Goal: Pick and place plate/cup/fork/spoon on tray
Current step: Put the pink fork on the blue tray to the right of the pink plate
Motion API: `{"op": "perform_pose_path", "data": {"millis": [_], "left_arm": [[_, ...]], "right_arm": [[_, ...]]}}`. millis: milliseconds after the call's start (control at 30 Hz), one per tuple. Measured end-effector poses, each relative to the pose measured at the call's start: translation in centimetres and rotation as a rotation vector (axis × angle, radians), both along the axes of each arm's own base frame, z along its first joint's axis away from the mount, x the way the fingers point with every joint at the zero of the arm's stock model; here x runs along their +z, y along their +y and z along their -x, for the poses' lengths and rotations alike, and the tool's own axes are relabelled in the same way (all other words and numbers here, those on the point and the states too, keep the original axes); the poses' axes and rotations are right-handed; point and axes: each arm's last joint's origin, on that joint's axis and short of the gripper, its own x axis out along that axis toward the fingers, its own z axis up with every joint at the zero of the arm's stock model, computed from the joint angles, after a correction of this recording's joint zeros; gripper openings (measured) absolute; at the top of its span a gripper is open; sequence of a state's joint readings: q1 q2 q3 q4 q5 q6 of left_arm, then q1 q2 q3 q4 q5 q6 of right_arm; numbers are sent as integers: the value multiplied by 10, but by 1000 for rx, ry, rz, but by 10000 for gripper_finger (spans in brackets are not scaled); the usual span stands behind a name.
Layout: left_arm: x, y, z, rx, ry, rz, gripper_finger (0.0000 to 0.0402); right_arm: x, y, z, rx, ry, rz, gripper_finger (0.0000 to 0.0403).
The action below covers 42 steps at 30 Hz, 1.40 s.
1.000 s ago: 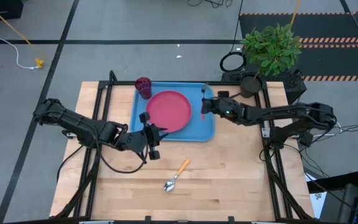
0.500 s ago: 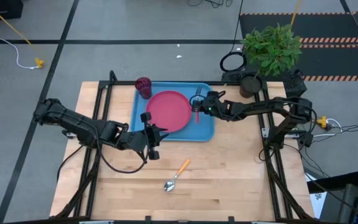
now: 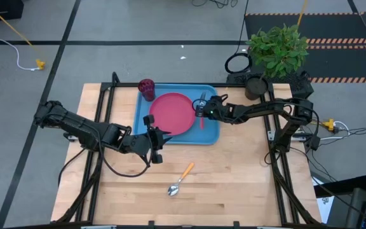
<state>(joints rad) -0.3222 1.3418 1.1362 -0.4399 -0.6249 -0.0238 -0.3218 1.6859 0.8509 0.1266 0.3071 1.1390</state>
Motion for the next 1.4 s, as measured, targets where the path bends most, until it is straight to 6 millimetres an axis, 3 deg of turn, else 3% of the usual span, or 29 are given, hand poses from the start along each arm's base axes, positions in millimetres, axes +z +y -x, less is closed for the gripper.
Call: {"op": "perform_pose_path", "data": {"millis": [333,667,1033,1400], "left_arm": [[0,0,0,2,-2,3,86],[0,0,0,2,-6,4,86],[0,0,0,0,-3,0,85],[0,0,0,4,-6,7,85]], "right_arm": [[-3,1,2,3,21,-39,24],[-28,0,-4,-1,60,-95,24],[-26,-5,-6,0,32,-69,28],[-28,-5,-5,-1,53,-74,63]]}}
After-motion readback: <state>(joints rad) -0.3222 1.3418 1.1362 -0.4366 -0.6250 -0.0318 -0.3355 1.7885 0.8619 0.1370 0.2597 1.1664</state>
